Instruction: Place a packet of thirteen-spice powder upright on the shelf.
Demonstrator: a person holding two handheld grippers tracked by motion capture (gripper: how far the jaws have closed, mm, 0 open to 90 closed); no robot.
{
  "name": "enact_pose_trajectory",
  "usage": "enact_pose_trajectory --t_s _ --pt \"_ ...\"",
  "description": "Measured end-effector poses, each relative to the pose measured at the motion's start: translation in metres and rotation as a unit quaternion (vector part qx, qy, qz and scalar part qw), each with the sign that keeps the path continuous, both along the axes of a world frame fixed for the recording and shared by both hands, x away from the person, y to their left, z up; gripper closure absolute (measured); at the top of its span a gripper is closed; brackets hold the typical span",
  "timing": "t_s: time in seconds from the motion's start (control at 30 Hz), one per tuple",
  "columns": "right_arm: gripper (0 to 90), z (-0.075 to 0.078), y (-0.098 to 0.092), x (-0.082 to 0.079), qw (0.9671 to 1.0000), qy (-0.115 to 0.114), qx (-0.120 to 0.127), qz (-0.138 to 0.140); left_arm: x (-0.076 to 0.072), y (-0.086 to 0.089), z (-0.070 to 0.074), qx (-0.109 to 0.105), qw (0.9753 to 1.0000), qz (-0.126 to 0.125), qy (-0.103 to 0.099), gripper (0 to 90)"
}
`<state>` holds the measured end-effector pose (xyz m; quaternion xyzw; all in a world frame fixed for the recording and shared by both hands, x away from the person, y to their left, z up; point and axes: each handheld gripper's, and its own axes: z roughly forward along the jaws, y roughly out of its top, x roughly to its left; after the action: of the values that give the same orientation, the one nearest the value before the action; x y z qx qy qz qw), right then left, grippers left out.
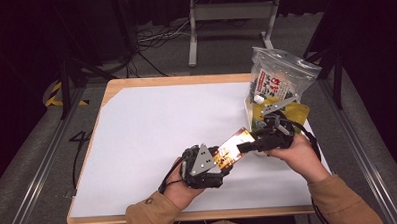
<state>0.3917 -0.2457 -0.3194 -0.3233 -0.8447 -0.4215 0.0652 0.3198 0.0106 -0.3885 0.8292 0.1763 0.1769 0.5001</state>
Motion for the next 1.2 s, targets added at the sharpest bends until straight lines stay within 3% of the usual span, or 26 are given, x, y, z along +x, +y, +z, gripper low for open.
enact_pose_trajectory --t_s 0.03,0.13,0.7,1.07,1.2 --pt "53.6 0.003 -0.002 0.001 0.9998 0.009 0.018 0.002 0.0 0.0 0.0 0.001 1.0 -0.001 -0.001 32.4" --pt "55.8 0.005 -0.002 0.001 0.9996 0.013 0.023 0.003 0.0 -0.001 0.0 0.001 1.0 0.0 0.001 32.5" --pt "59.0 0.013 0.006 -0.002 0.9999 0.01 -0.001 0.006 0.0 -0.002 -0.002 0.017 0.9998 0.001 -0.013 32.2" --pt "61.6 0.014 0.002 -0.001 0.9977 0.064 -0.022 0.012 -0.004 -0.006 -0.005 0.032 0.999 -0.01 -0.029 32.2" --pt "61.9 0.015 0.001 0.0 0.9971 0.07 -0.028 0.014 -0.004 -0.007 -0.005 0.029 0.9991 -0.013 -0.026 32.1"
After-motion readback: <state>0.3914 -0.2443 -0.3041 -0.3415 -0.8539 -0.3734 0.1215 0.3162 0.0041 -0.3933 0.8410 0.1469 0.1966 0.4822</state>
